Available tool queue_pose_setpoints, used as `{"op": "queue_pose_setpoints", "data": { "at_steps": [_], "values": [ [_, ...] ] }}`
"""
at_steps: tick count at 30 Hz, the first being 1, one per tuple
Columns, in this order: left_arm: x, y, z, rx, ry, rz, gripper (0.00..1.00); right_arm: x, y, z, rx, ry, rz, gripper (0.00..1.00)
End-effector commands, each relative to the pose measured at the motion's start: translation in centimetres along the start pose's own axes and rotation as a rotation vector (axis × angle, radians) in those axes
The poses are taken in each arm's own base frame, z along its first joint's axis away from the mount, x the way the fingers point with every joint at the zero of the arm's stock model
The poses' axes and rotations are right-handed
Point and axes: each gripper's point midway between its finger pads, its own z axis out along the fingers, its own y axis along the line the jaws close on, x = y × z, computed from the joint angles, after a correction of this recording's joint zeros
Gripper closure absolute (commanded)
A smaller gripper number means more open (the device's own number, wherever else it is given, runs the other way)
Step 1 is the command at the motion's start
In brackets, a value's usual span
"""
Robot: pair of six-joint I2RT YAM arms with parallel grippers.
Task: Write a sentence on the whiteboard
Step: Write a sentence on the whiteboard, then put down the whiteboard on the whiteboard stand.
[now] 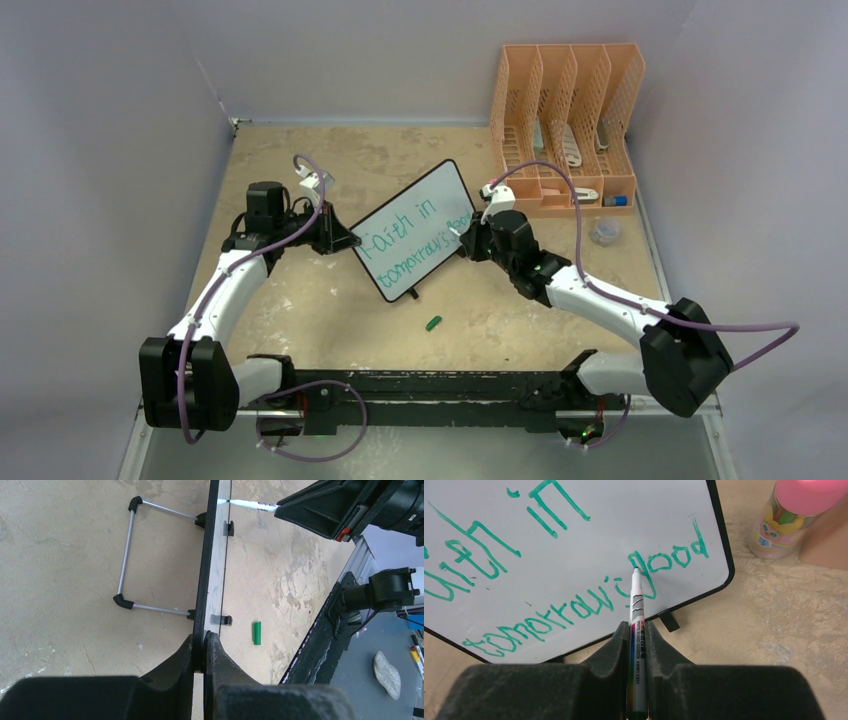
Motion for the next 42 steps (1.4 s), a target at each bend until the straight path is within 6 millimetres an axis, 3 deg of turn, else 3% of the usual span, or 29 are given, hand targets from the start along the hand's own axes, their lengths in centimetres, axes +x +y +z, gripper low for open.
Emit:
{"op": "queue_pose_setpoints", "data": {
  "at_steps": [1, 11, 17, 20, 23, 29, 37, 42],
  "values": [
    [0.4, 3.3, -0.2, -0.145, 0.017, 0.05, 1.0, -1.0, -0.1, 0.0, 0.025, -0.032, 0.01, 1.0],
    [0.4, 3.3, -0.2, -0.145, 0.016, 0.05, 1.0, -0.8, -0.3, 0.1, 0.036, -0.023, 0.008, 1.0],
    [0.2, 3.4, -0.4, -0.163, 0.009, 0.05, 0.99, -2.4, 0.4, -0.9, 0.01, -0.062, 0.023, 1.0],
    [-0.1, 3.6, -0.7, -0.189, -0.004, 0.051, 0.82, -3.1, 0.7, -1.8, -0.008, -0.072, 0.024, 1.0],
    [-0.9, 3.6, -1.3, -0.229, -0.021, 0.059, 0.71, -3.8, 0.4, -2.6, 0.007, -0.095, 0.016, 1.0],
    [-3.2, 3.0, -3.3, -0.308, -0.077, 0.088, 0.61, -4.7, -0.3, -4.2, 0.041, -0.131, 0.025, 1.0],
    [-6.2, 0.6, -6.7, -0.392, -0.153, 0.106, 0.46, -6.2, -0.7, -6.7, 0.053, -0.188, 0.052, 1.0],
    [-6.8, -2.8, -8.6, -0.349, -0.184, 0.091, 0.42, -7.7, 0.1, -8.6, 0.005, -0.243, 0.076, 1.0]
  ]
}}
